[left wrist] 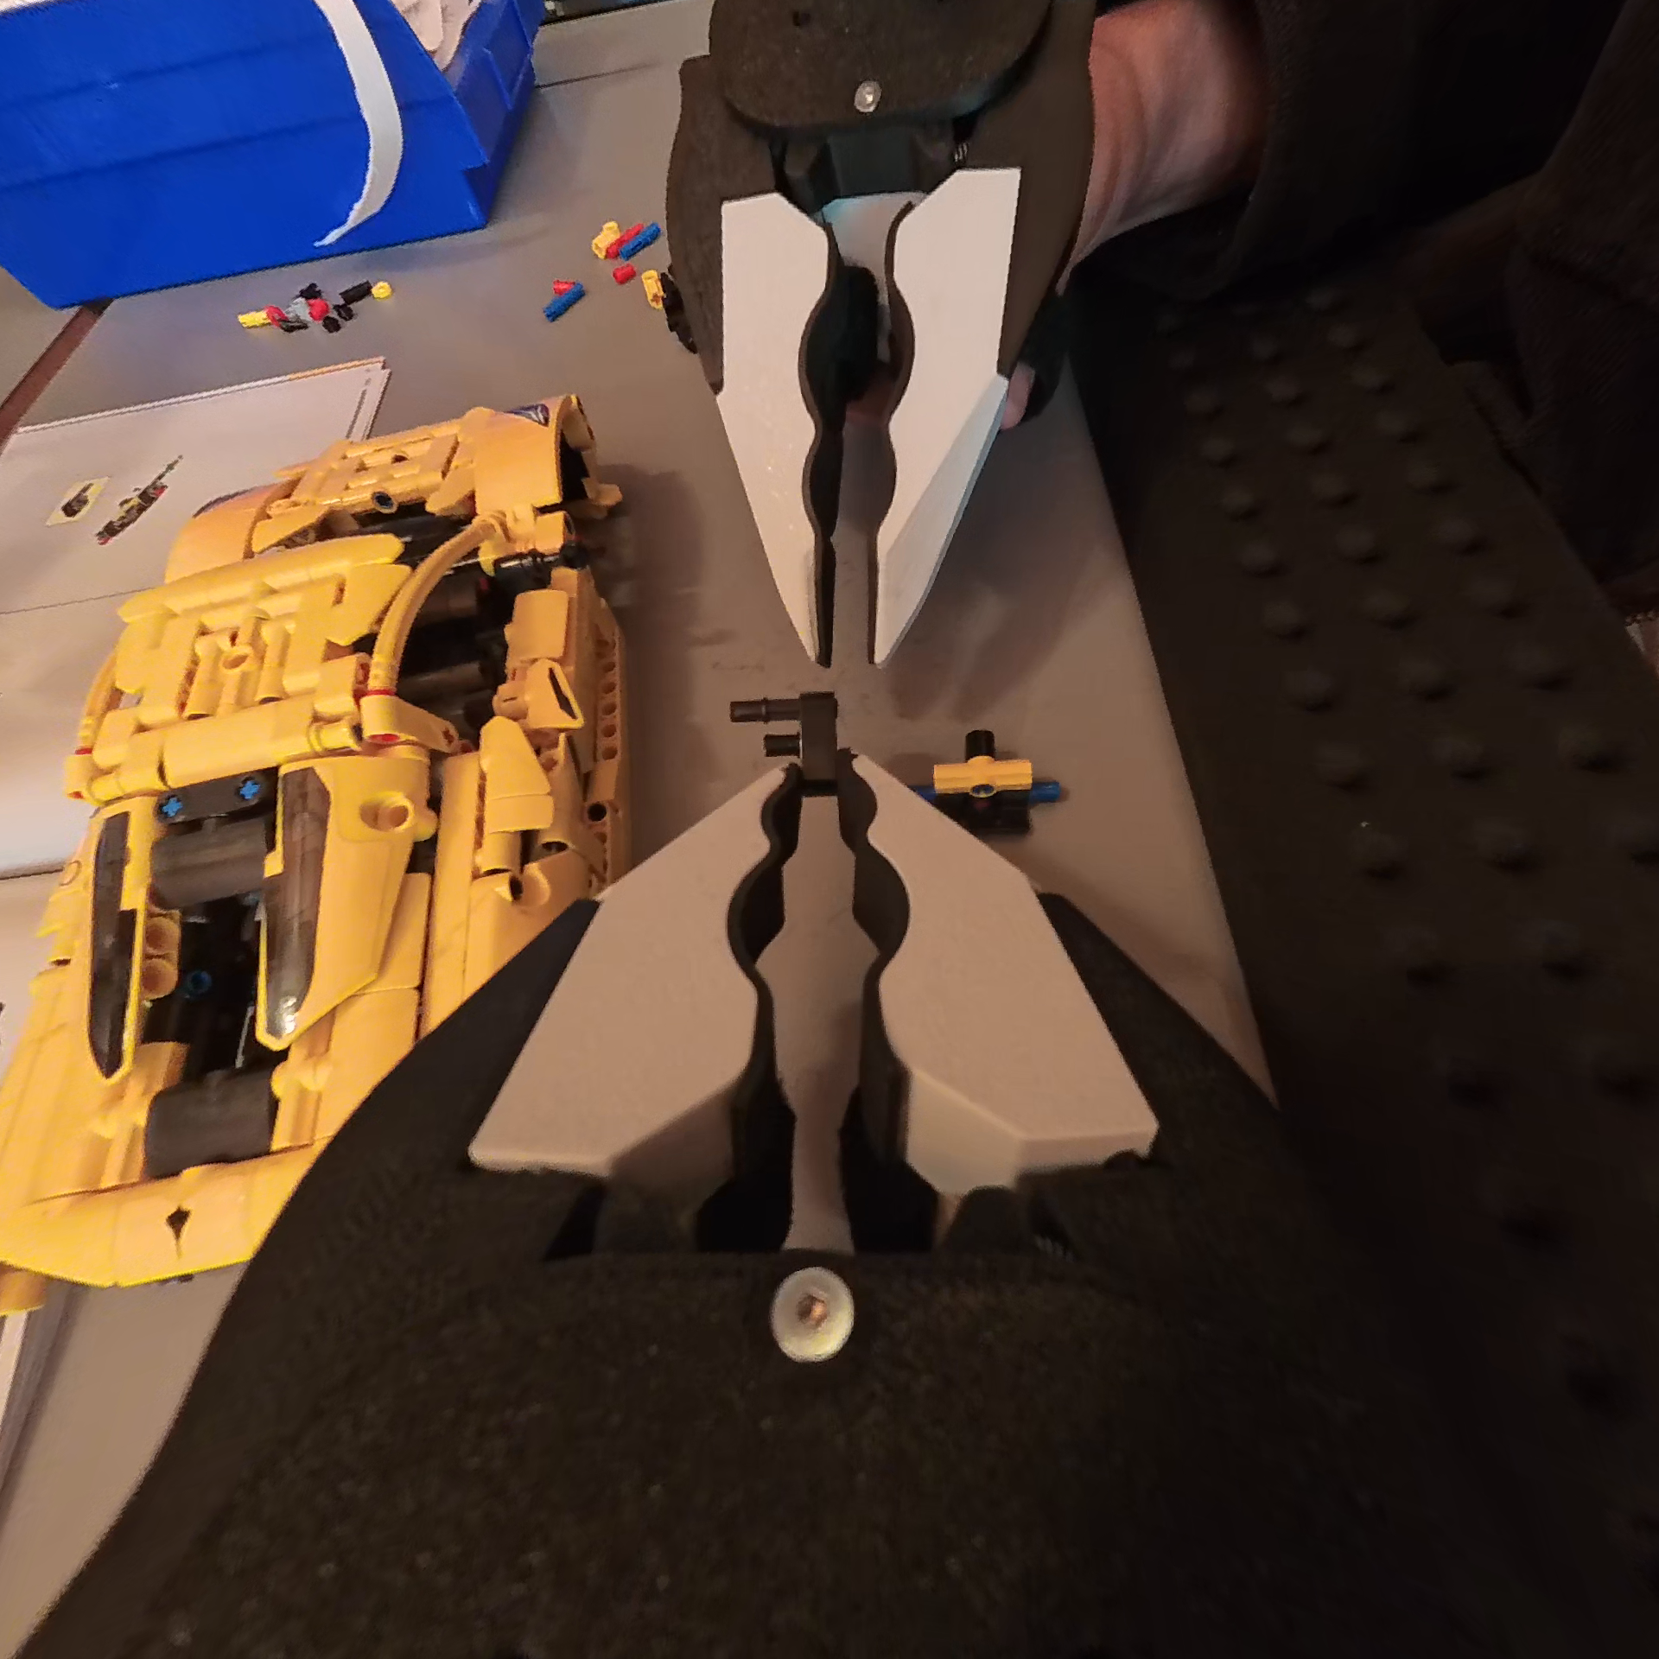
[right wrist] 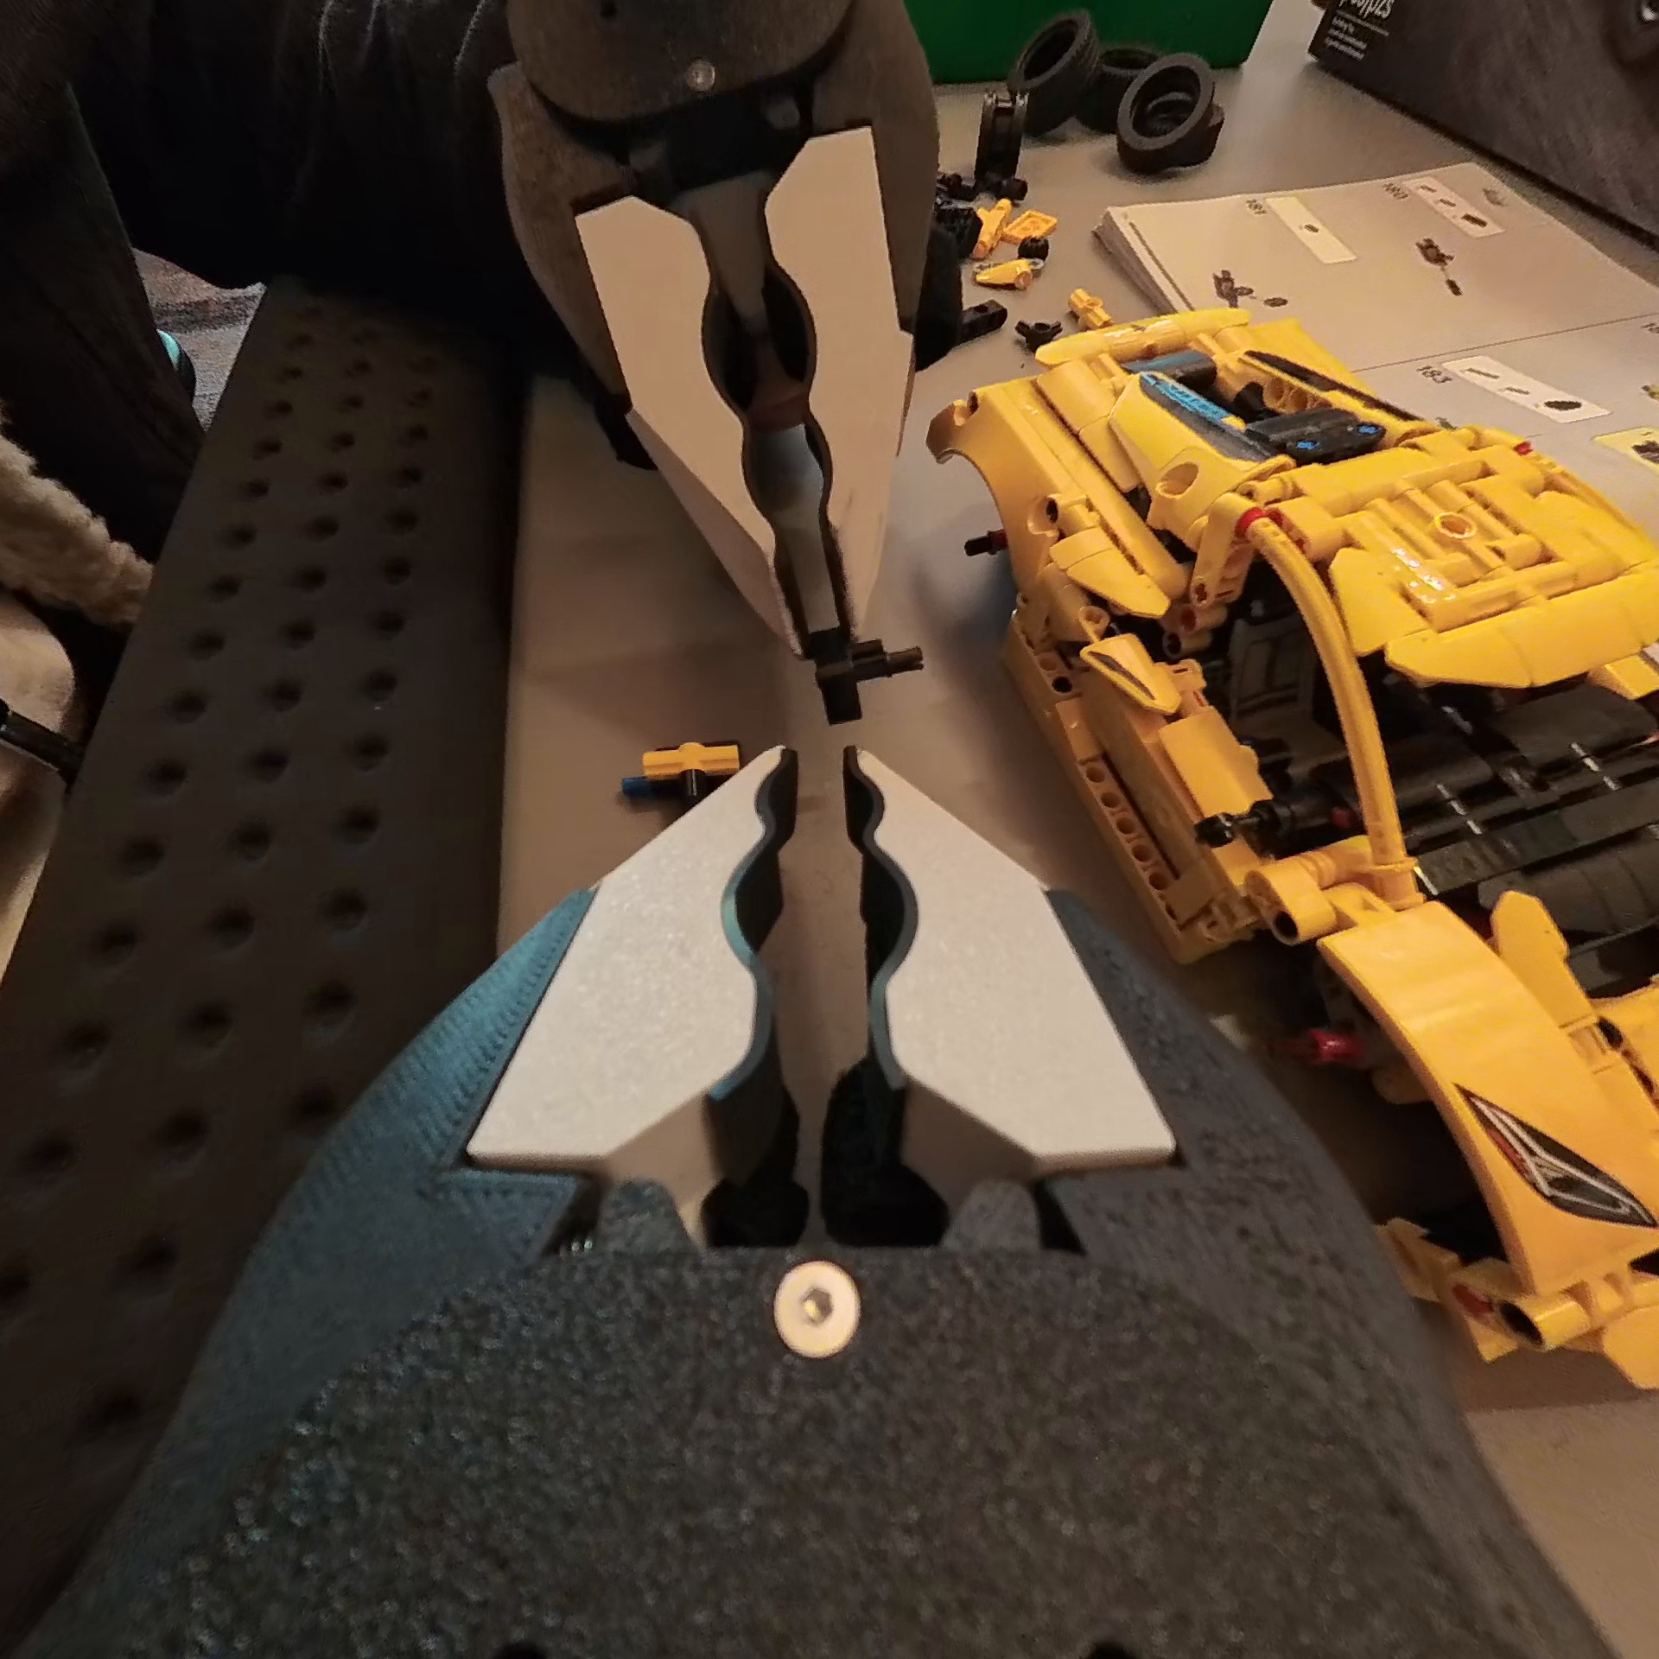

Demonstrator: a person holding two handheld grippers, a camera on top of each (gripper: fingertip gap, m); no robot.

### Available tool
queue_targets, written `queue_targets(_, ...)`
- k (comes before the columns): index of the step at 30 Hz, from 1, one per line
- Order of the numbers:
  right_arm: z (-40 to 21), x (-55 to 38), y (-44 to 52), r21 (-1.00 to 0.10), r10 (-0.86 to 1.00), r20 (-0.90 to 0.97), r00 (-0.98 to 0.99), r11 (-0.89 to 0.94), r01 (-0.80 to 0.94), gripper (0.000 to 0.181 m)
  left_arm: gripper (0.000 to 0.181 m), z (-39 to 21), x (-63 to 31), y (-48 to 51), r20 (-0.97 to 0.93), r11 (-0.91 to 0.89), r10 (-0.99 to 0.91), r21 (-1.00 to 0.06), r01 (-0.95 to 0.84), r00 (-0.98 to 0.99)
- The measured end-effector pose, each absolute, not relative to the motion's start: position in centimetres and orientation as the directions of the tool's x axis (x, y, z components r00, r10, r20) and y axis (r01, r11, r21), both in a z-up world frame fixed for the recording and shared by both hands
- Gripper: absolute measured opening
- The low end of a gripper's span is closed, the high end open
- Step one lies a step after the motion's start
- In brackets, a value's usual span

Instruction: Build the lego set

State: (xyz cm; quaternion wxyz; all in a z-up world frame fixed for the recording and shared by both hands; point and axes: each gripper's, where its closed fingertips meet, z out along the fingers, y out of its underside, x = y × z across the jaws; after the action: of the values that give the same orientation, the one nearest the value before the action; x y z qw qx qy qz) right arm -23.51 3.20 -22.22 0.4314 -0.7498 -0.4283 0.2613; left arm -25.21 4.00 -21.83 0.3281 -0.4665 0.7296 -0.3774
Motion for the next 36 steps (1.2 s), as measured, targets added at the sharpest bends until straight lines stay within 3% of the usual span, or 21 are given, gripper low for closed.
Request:
queue_targets(6, -22.2, -23.5, 3.2, -0.87, 0.869, -0.02, 0.495, -0.259, 0.419, 0.009, 0.007, -21.5, -25.2, 3.8, -0.069, 0.226, -0.934, -0.873, -0.432, -0.35)
queue_targets(8, -21.7, -23.7, 3.2, -0.882, 0.87, 0.001, 0.492, -0.231, 0.41, 0.013, 0.007, -20.4, -25.2, 3.2, 0.159, 0.017, -0.919, -0.898, -0.439, -0.361)
queue_targets(11, -20.2, -24.1, 3.2, -0.912, 0.872, 0.074, 0.484, -0.138, 0.386, 0.018, 0.007, -19.0, -25.2, 3.8, 0.423, -0.246, -0.839, -0.856, -0.455, -0.342)
queue_targets(17, -19.0, -24.6, 3.3, -0.918, 0.859, 0.17, 0.482, -0.04, 0.394, 0.024, 0.007, -18.4, -25.6, 3.7, 0.664, -0.462, -0.662, -0.727, -0.509, -0.348)
queue_targets(27, -19.6, -25.9, 2.6, -0.86, 0.845, 0.331, 0.42, 0.087, 0.502, 0.031, 0.007, -18.8, -26.0, 2.1, 0.72, -0.458, -0.586, -0.672, -0.582, -0.371)
queue_targets(31, -19.7, -26.0, 2.5, -0.807, 0.804, 0.444, 0.396, 0.166, 0.567, 0.016, 0.007, -18.7, -26.1, 1.3, 0.73, -0.449, -0.562, -0.664, -0.597, -0.389)
queue_targets(36, -18.5, -25.3, 4.0, -0.814, 0.725, 0.461, 0.512, 0.117, 0.569, 0.015, 0.01, -17.5, -25.4, 2.7, 0.71, -0.507, -0.588, -0.697, -0.507, -0.388)
